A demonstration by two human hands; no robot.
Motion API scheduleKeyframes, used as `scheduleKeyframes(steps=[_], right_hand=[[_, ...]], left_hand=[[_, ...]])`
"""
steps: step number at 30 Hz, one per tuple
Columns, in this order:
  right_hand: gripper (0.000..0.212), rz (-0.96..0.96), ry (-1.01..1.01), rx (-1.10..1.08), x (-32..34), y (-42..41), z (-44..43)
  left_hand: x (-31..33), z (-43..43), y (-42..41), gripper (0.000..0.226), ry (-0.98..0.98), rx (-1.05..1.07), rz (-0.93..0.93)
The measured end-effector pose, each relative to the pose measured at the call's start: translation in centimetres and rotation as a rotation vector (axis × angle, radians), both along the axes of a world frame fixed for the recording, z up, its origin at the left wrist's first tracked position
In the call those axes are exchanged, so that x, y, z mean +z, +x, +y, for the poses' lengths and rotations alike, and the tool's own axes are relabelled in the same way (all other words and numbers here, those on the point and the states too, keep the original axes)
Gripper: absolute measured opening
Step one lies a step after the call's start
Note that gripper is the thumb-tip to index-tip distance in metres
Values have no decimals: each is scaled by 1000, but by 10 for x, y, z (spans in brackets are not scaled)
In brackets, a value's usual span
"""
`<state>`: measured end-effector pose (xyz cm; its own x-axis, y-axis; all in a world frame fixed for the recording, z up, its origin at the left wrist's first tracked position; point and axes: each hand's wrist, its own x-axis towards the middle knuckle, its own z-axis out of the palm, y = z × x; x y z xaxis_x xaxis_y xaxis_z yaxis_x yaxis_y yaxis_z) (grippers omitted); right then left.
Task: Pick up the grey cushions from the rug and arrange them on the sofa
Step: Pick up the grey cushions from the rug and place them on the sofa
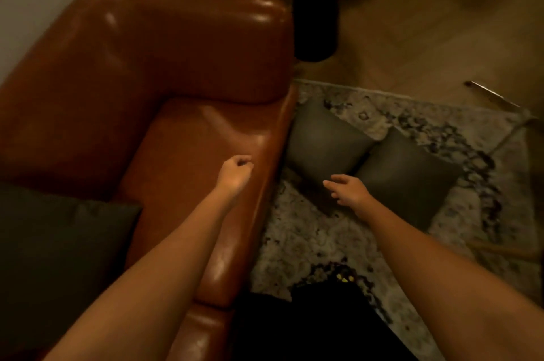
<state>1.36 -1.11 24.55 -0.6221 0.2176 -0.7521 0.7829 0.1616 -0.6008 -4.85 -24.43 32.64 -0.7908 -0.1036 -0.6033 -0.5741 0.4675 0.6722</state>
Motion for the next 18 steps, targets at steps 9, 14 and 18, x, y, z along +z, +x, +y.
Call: scheduleKeyframes(steps=[9, 14, 18], right_hand=[[49, -47, 15, -295, -15, 54, 160], [56, -64, 36, -405, -20, 79, 213], [60, -78, 47, -466, -23, 87, 237]], left_hand=[[-7, 182, -15, 29, 72, -202, -45], [-24, 245, -14, 33, 58, -355, -65], [-28, 279, -21, 41, 60, -463, -114]])
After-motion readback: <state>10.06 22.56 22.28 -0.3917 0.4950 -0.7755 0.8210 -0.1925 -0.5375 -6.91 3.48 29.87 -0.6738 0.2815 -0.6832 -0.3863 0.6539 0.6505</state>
